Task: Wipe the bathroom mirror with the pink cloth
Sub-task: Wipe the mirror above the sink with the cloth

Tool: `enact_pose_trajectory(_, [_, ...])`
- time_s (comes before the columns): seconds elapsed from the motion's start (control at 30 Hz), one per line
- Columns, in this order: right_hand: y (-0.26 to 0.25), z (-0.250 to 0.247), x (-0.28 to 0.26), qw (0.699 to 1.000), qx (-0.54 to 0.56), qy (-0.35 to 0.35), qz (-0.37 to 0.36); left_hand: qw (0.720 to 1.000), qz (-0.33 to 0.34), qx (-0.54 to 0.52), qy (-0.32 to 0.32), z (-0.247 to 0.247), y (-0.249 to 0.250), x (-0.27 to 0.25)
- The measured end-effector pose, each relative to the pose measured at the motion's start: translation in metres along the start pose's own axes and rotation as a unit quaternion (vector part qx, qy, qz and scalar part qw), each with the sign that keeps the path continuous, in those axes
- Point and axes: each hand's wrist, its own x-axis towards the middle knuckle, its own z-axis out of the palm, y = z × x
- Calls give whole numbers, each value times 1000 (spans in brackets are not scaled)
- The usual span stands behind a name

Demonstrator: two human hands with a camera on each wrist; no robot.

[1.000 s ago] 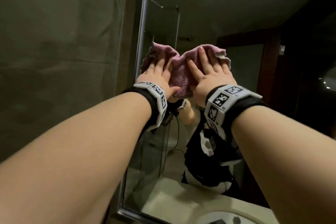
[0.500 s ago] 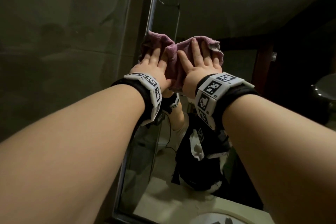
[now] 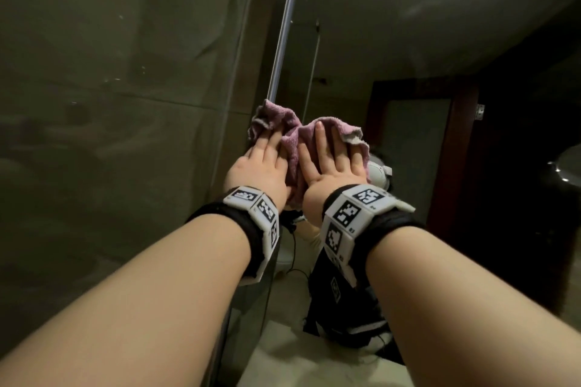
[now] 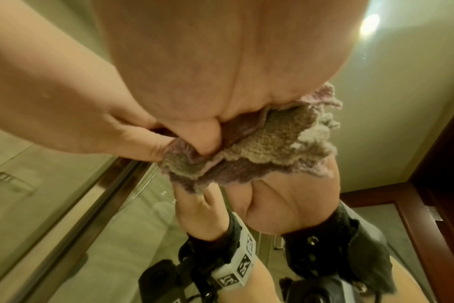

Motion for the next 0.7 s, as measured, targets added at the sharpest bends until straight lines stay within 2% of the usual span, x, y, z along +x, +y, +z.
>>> enact_pose_trajectory(0.4, [-24, 42, -12, 1000, 8, 8, -16, 998, -16, 56, -40, 31, -2, -32])
enact_pose_trajectory(0.6, [-45, 76, -32, 999, 5, -22, -36, 990, -2, 95, -100, 61, -9, -59])
enact_pose_trajectory(0.7, [-49, 88, -38, 999, 7, -24, -43, 991, 4, 104, -89, 71, -8, -68])
